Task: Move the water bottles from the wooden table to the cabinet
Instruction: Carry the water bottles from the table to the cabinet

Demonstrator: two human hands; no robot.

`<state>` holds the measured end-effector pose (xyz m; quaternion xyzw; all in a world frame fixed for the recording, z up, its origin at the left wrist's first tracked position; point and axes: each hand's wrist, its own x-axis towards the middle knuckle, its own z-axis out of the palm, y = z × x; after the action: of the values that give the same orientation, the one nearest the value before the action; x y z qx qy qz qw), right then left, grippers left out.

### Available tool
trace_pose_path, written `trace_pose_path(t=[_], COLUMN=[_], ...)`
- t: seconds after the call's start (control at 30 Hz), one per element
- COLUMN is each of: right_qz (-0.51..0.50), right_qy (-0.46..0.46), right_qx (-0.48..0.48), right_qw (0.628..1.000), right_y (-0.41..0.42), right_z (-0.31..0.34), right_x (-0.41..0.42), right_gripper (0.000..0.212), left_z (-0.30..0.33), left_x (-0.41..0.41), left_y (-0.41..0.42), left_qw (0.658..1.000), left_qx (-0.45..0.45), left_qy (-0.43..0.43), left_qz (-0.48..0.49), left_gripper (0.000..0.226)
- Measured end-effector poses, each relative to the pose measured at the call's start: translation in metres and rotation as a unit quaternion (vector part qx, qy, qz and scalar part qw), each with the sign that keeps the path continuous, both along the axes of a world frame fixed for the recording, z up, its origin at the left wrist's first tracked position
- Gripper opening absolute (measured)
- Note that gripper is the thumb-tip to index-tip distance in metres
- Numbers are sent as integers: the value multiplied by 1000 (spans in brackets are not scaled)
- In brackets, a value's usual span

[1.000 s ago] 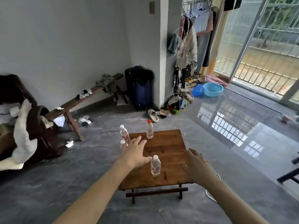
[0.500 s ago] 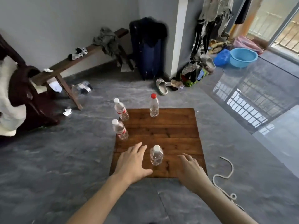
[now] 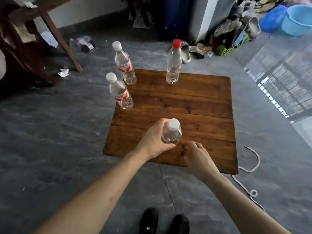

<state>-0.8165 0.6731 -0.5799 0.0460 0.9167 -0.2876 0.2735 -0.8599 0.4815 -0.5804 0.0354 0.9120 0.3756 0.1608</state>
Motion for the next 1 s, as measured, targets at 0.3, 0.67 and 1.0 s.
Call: trace_pose_path(t=[0.3, 0.67, 1.0], right_qz=[-487, -421, -374], right_qy=[-221, -333, -293], right_qx=[-351, -490, -626], right_qw=[769, 687, 618], right_y=[-25, -9, 26], right_z=[-20, 93, 278], right_x=[-22, -20, 3], right_gripper=[37, 48, 52], left_z=[16, 169, 362], left_x=[16, 10, 20], left_y=[-3, -8, 20], left_qw=[995, 979, 954], left_qx=[66, 153, 258], left_qy=[47, 138, 152], left_qz=[56, -7, 7], left_gripper=[76, 71, 71])
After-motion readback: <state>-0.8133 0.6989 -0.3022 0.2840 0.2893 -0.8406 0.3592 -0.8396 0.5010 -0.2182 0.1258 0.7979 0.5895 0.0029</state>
